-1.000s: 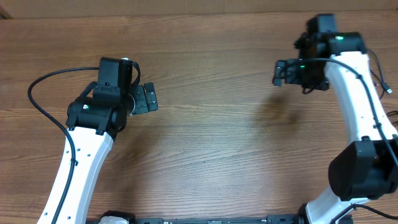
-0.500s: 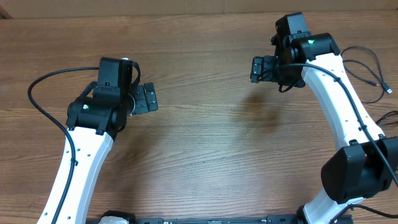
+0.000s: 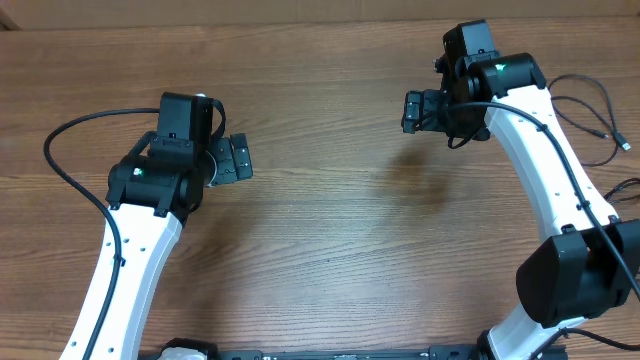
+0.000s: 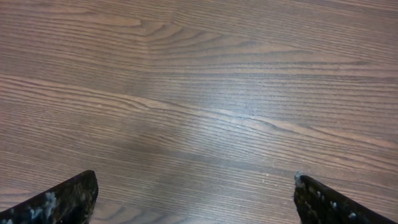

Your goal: Untangle cables

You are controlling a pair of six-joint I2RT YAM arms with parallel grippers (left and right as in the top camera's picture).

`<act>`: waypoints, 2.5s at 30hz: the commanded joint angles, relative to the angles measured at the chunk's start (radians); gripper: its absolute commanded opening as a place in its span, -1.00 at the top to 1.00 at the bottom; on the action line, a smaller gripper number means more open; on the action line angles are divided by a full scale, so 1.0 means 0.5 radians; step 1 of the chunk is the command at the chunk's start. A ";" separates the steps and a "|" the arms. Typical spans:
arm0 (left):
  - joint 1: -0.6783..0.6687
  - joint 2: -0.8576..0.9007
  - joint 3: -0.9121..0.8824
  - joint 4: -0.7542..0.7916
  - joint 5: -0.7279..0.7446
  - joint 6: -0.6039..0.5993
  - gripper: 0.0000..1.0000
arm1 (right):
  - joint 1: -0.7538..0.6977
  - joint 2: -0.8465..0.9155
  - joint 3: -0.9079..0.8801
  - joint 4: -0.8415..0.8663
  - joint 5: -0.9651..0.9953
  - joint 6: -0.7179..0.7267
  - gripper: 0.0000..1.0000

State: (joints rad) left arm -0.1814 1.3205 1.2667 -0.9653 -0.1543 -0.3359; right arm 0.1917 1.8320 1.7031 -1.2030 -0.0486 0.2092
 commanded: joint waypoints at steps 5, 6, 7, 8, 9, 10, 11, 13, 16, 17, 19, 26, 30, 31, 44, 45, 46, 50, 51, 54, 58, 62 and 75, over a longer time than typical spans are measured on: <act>0.009 -0.417 -0.535 0.686 -0.001 -0.055 -1.00 | 0.005 -0.002 -0.005 0.011 -0.011 0.014 -1.00; 0.009 -0.475 -0.614 0.786 0.012 -0.055 -1.00 | 0.005 -0.002 -0.005 0.011 -0.011 0.014 -1.00; 0.009 -0.598 -0.783 1.008 0.037 -0.055 -0.99 | 0.005 -0.002 -0.005 0.011 -0.011 0.014 -1.00; 0.009 -0.754 -0.990 1.279 0.064 -0.062 -1.00 | 0.005 -0.002 -0.005 0.011 -0.011 0.014 -1.00; 0.009 -0.889 -1.167 1.513 0.089 -0.063 -1.00 | 0.005 -0.002 -0.005 0.011 -0.011 0.014 -1.00; 0.009 -0.969 -1.265 1.641 0.097 -0.063 -1.00 | 0.005 -0.002 -0.005 0.011 -0.011 0.014 -1.00; 0.009 -1.053 -1.366 1.778 0.103 -0.063 -0.99 | 0.005 -0.002 -0.005 0.011 -0.011 0.014 -1.00; 0.009 -1.295 -1.659 2.162 0.101 -0.076 -0.99 | 0.005 -0.002 -0.005 0.011 -0.011 0.014 -0.99; 0.009 -1.551 -1.973 2.589 0.056 -0.076 -0.99 | 0.005 -0.002 -0.005 0.011 -0.011 0.014 -1.00; 0.009 -1.650 -2.085 2.721 0.029 -0.076 -1.00 | 0.005 -0.002 -0.005 0.011 -0.011 0.014 -0.99; 0.009 -1.777 -2.221 2.846 -0.020 -0.076 -1.00 | 0.005 -0.002 -0.005 0.011 -0.011 0.014 -1.00; 0.012 -2.298 -2.524 2.727 -0.139 -0.073 -1.00 | 0.005 -0.002 -0.005 0.011 -0.011 0.014 -1.00; 0.013 -2.487 -2.524 2.416 -0.236 -0.069 -1.00 | 0.005 -0.002 -0.005 0.011 -0.011 0.014 -1.00; 0.027 -2.570 -2.524 2.226 -0.237 -0.061 -1.00 | 0.005 -0.002 -0.005 0.011 -0.011 0.014 -1.00; 0.123 -2.633 -2.522 1.788 0.034 0.375 -1.00 | 0.005 -0.002 -0.005 0.011 -0.011 0.014 -1.00; 0.123 -2.633 -2.522 1.788 0.034 0.374 -1.00 | 0.005 -0.002 -0.005 0.011 -0.011 0.014 -1.00; 0.123 -2.633 -2.522 1.788 0.036 0.373 -1.00 | 0.005 -0.002 -0.005 0.011 -0.011 0.014 -1.00; 0.123 -2.633 -2.522 1.789 0.034 0.358 -1.00 | 0.005 -0.002 -0.005 0.011 -0.011 0.014 -1.00; 0.126 -2.633 -2.522 1.790 0.034 0.358 -0.99 | 0.005 -0.002 -0.005 0.011 -0.011 0.014 -1.00; 0.153 -2.633 -2.522 1.798 0.033 0.358 -1.00 | 0.005 -0.002 -0.005 0.011 -0.011 0.014 -1.00; 0.217 -2.633 -2.522 1.797 0.034 0.358 -0.99 | 0.005 -0.002 -0.005 0.011 -0.011 0.014 -1.00; 0.228 -2.632 -2.522 1.797 0.033 0.359 -0.99 | 0.005 -0.002 -0.005 0.011 -0.011 0.014 -1.00; 0.228 -2.632 -2.522 1.797 0.033 0.359 -1.00 | 0.005 -0.002 -0.005 0.011 -0.011 0.014 -1.00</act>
State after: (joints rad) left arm -0.0757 0.0158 0.0090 -0.0662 -0.1493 -0.1791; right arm 0.1917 1.8320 1.7031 -1.1984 -0.0483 0.2096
